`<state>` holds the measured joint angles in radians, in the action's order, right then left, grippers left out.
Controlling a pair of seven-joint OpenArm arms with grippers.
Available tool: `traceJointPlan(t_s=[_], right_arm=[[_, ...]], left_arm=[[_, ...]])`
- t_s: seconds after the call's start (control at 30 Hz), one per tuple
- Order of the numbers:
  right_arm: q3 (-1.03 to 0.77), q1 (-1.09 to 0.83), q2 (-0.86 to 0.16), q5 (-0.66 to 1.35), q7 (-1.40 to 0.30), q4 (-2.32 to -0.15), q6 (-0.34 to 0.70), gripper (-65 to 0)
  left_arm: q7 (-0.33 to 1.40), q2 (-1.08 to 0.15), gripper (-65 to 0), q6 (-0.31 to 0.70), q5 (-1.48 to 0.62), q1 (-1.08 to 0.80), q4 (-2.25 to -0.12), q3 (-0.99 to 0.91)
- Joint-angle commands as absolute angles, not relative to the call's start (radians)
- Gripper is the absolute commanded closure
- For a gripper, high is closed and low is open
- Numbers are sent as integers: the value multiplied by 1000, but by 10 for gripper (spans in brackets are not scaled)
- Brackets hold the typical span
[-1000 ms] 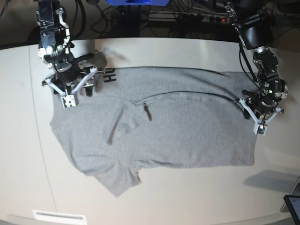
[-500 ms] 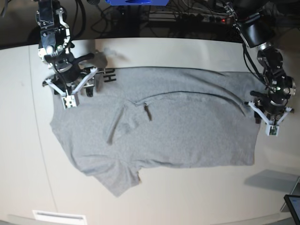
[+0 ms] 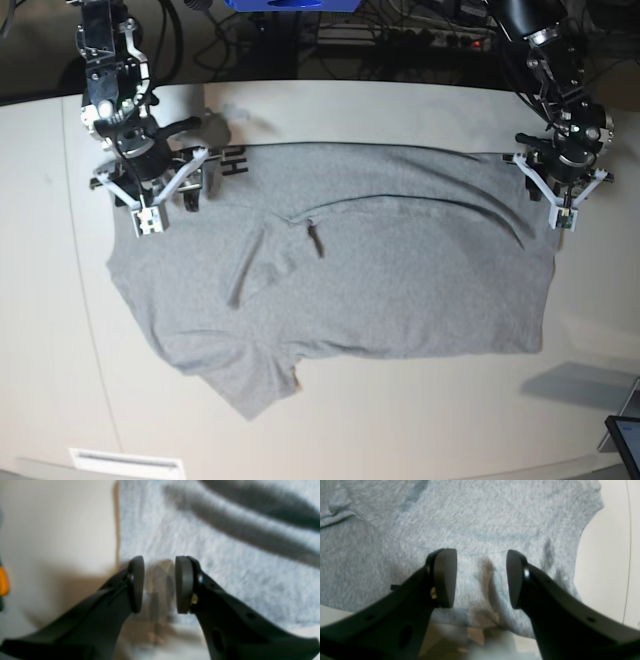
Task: Fold the T-shirt properly
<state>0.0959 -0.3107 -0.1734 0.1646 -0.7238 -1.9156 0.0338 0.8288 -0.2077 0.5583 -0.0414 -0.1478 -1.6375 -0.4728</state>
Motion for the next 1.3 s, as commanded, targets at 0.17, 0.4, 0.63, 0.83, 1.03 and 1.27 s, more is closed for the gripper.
traceJointPlan(t_s=[0.17, 0.4, 0.63, 0.83, 1.03, 1.27], right_arm=[[90, -320, -177, 165, -705, -1928, 31, -305], [85, -321, -177, 165, -705, -1870, 30, -305], [85, -334, -162, 165, -705, -1836, 1, -305], [85, -364, -117, 165, -705, -1840, -24, -305], [88, -366, -113, 165, -705, -1845, -24, -305], [90, -366, -113, 165, -705, -1868, -24, -305]], left_arm=[[728, -208, -212, 555, -31, -153, -1590, -478], [723, -237, -212, 555, -31, -147, -1517, -478], [723, -283, -212, 555, -31, -153, -1486, -478], [725, -291, -212, 556, -31, -189, -1492, -479], [723, -317, -212, 556, -31, -209, -1492, -489], [728, -369, -212, 556, -33, -176, -1498, -489]])
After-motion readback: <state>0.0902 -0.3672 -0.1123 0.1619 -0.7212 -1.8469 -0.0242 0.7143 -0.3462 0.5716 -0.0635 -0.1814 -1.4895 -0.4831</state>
